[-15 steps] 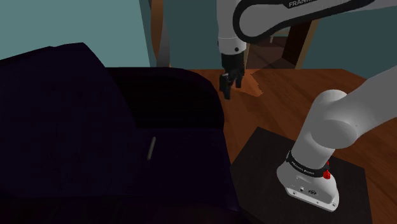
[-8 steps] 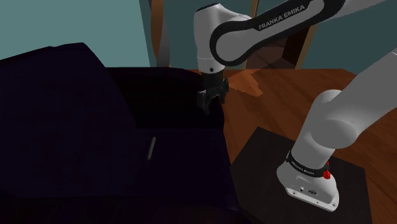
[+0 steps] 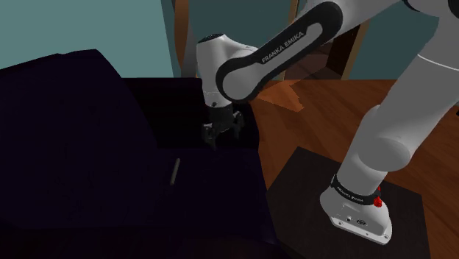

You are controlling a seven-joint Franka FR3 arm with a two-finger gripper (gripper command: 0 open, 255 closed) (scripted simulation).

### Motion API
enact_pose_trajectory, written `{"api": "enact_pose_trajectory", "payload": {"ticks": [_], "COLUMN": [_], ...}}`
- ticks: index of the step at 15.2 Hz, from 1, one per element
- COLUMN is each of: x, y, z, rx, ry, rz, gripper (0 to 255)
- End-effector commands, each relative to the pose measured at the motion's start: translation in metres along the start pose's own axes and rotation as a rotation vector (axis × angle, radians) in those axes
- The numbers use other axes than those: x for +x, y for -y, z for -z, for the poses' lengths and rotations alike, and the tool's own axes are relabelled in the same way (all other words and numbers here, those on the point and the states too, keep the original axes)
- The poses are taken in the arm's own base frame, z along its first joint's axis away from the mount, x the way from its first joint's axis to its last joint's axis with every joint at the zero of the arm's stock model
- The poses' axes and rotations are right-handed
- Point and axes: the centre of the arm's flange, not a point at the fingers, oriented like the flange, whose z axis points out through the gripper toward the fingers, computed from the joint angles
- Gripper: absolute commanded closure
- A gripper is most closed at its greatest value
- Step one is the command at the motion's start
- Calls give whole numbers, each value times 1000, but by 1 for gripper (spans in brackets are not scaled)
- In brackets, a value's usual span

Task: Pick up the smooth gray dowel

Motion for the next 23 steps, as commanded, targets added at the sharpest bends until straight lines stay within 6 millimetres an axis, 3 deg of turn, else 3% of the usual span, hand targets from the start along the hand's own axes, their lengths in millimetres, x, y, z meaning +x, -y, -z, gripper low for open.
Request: {"api": "enact_pose_trajectory", "payload": {"ticks": [1,10,19,23], "x": [11,66,139,140], "y": [21,104,175,177], "z": [-13,-69,-121,-137], "rx": [9,38,68,68], "ry": [-2,-11,-20,-20], "rz": [-54,-278,-501,-501], "gripper": [0,0,0,0]}}
